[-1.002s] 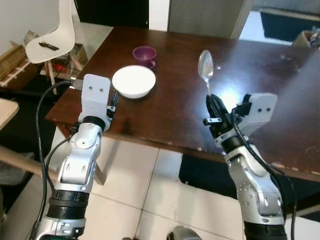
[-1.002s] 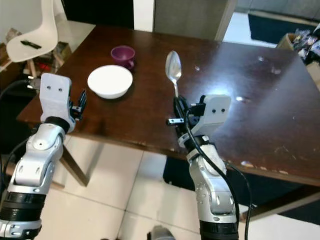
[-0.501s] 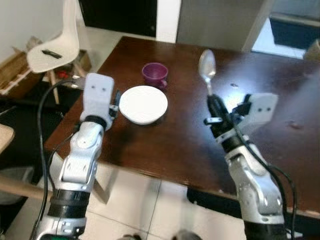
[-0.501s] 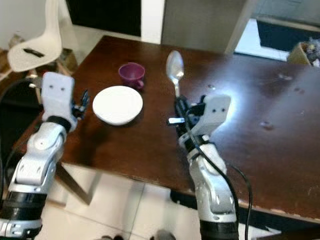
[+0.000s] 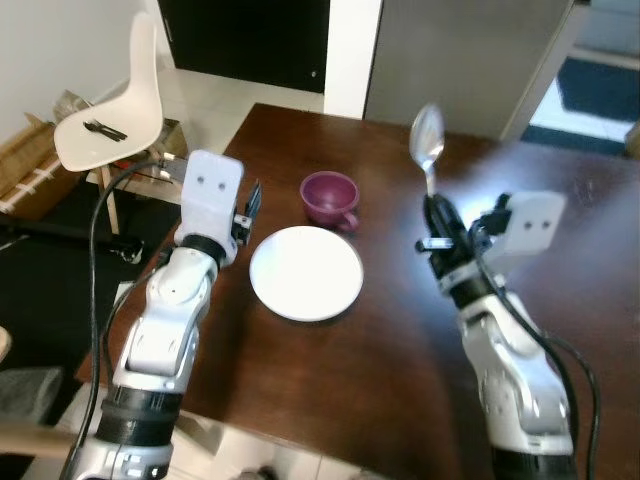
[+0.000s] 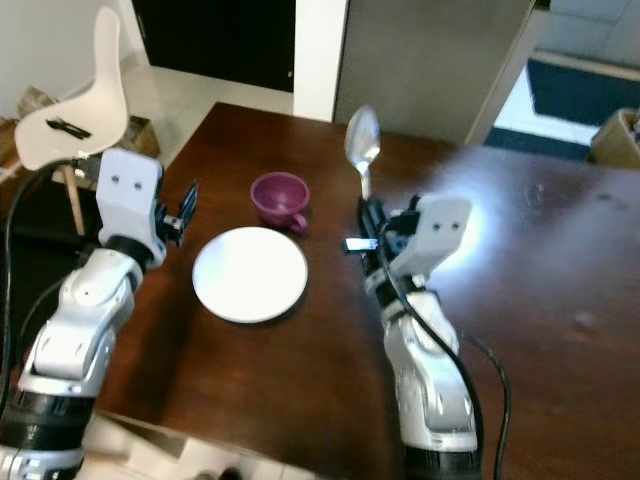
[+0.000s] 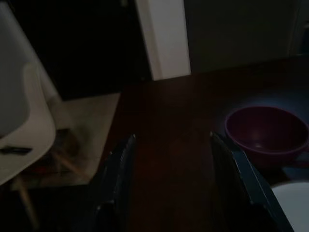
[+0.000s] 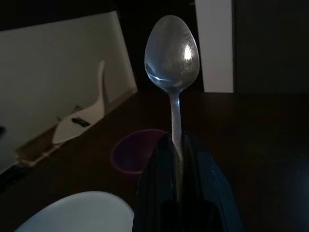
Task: Setting the table
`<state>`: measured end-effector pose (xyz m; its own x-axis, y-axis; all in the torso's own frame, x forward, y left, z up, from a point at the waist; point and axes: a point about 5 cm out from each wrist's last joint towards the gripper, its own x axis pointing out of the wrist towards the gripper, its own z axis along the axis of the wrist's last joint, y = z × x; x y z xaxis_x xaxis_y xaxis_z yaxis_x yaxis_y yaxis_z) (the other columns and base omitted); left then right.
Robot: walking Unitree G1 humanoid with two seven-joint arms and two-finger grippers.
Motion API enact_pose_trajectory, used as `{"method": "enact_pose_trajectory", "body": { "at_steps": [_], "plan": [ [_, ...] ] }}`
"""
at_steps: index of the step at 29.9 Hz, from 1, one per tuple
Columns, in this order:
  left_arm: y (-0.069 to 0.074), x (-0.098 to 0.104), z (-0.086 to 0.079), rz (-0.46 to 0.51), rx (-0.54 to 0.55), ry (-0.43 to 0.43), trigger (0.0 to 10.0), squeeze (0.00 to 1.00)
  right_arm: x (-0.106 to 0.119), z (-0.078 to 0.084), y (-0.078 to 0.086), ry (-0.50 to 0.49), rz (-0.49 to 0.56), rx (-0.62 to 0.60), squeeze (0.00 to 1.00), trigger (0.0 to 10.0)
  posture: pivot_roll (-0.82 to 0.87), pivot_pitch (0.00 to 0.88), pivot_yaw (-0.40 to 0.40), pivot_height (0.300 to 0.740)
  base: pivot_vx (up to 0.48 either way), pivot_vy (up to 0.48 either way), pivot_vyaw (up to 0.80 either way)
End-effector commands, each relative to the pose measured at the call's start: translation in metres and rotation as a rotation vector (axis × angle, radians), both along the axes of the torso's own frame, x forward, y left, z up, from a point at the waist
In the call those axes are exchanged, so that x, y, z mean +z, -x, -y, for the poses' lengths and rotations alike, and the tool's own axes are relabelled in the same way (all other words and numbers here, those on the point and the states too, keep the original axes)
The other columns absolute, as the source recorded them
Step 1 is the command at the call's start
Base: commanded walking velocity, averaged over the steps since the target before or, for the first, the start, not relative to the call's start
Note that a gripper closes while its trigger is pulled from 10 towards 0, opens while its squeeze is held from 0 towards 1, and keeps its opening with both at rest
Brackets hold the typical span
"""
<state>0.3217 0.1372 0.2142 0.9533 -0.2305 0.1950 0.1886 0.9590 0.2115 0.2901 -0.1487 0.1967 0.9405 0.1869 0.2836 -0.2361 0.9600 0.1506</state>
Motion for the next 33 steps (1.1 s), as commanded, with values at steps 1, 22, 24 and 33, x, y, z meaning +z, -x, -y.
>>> {"method": "enact_pose_trajectory", "body": {
  "at_steps": [1,22,24,33],
  "plan": [
    [0.008,0.005,0.006,-0.004,-0.109,-0.019,10.0,0.0,-0.009,0.008,0.001,0.068,-0.067,-0.05,0.0,10.0,-0.15,0.048,0.082,0.74,0.0,0.0,0.0],
    [0.01,0.031,-0.009,-0.093,-0.403,-0.205,10.0,0.0,-0.04,0.01,0.001,-0.1,-0.45,-0.144,0.0,10.0,-0.16,0.061,0.085,0.74,0.0,0.0,0.0],
    [0.009,0.031,-0.008,-0.097,-0.407,-0.202,10.0,0.0,-0.044,0.007,-0.001,-0.113,-0.47,-0.138,0.0,10.0,-0.16,0.061,0.085,0.74,0.0,0.0,0.0],
    [0.013,0.022,-0.003,-0.13,-0.413,-0.181,10.0,0.0,-0.078,0.01,-0.008,0.011,-0.602,-0.178,0.0,10.0,-0.14,0.057,0.074,0.74,0.0,0.0,0.0]
  ]
}}
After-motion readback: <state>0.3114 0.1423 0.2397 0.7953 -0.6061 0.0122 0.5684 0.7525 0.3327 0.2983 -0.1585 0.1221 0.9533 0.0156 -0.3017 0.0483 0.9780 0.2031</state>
